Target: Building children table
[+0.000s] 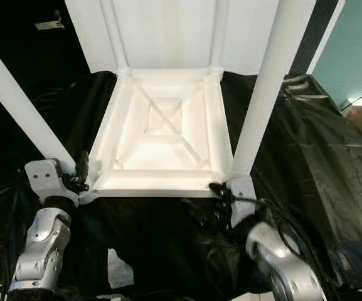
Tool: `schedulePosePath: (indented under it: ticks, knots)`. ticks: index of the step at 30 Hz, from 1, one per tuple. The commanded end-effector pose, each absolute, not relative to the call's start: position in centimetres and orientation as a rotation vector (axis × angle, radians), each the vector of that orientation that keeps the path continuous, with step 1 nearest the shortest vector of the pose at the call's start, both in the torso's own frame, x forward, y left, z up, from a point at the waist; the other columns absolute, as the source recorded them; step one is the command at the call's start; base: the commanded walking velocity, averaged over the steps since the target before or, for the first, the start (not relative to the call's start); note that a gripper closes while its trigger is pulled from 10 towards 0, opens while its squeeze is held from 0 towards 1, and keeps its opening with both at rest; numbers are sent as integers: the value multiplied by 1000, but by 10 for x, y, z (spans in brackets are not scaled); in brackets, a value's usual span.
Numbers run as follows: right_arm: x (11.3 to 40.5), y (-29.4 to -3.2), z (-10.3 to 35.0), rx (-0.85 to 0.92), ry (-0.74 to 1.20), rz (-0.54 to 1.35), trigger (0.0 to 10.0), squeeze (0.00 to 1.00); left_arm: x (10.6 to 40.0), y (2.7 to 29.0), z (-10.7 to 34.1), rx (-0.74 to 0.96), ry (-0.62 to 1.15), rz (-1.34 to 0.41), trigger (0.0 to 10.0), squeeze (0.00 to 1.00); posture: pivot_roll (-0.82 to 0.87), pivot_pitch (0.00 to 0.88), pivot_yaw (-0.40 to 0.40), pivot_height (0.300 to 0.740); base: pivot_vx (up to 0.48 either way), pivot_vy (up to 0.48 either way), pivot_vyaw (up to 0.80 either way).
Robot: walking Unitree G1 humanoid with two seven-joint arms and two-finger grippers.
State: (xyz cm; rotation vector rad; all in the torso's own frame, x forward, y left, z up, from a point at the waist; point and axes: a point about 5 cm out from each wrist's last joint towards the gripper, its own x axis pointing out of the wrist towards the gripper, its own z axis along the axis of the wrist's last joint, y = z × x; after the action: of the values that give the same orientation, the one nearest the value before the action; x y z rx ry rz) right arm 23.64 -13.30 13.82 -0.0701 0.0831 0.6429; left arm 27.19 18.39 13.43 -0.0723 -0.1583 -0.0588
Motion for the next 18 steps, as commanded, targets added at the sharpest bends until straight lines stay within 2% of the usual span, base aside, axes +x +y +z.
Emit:
schedulePosePath:
  ticks: [1,9,13,14,15,16,18]
  knots:
    - [240,-131,131,-85,103,659,10000,0,273,172,127,-66,-127,-139,10000,0,12,10,5,740,0,0,0]
    - [249,-117,123,-93,102,689,10000,0,271,172,129,-66,-143,-123,10000,0,45,13,-7,740,0,0,0]
    - [255,-116,122,-101,57,595,10000,0,271,171,129,-65,-145,-125,10000,0,42,14,-4,740,0,0,0]
    - [257,-116,122,-98,33,551,7373,0,271,171,128,-65,-146,-126,10000,0,42,14,-3,740,0,0,0]
    - [260,-115,122,-95,1,507,1686,0,271,170,128,-66,-147,-128,10000,0,36,14,1,740,0,0,0]
    - [261,-113,122,-93,-23,474,0,0,272,169,128,-66,-147,-133,10000,0,32,13,4,740,0,0,0]
    - [262,-110,122,-93,-59,439,235,0,273,168,128,-66,-147,-140,10000,0,28,13,5,740,0,0,0]
